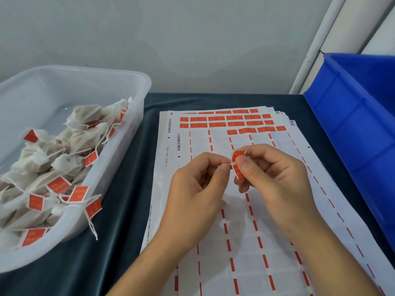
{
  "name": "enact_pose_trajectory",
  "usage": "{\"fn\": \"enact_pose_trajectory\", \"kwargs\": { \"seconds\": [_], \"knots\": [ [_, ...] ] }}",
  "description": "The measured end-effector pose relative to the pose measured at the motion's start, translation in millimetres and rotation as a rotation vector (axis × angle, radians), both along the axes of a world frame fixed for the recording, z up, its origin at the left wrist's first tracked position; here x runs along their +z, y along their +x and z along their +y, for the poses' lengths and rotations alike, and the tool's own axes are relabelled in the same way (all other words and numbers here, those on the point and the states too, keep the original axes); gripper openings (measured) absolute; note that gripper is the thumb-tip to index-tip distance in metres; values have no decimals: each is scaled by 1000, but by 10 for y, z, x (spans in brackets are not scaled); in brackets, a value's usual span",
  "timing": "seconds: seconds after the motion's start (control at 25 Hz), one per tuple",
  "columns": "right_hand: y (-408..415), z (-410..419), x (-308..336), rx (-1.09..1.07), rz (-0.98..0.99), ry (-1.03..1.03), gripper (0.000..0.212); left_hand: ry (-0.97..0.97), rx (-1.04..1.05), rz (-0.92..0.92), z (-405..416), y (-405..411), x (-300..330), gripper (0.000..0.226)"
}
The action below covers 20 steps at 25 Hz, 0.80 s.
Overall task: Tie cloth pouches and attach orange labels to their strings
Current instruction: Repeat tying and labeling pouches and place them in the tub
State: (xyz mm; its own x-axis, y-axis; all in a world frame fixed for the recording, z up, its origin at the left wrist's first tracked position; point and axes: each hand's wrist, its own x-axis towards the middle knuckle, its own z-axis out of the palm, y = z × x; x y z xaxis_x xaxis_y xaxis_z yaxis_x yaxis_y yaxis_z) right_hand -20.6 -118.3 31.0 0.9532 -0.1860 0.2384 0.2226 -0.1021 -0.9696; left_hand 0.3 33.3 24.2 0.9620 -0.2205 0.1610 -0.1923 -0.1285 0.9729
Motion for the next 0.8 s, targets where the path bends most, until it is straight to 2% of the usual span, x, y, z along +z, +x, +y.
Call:
{"fn": "enact_pose_trajectory", "kwargs": {
  "seconds": [0.36,0.68,0.8],
  "knots": [
    [13,14,-29,-19,-43,-22,12,-29,5,6,-6,1,23,21],
    [-4,47,-66,-99,-177,-293,10,-85,-12,29,7,1,50,21],
    [-6,47,-73,-86,-189,-313,13,-119,-1,54,13,13,47,15]
  ]
}}
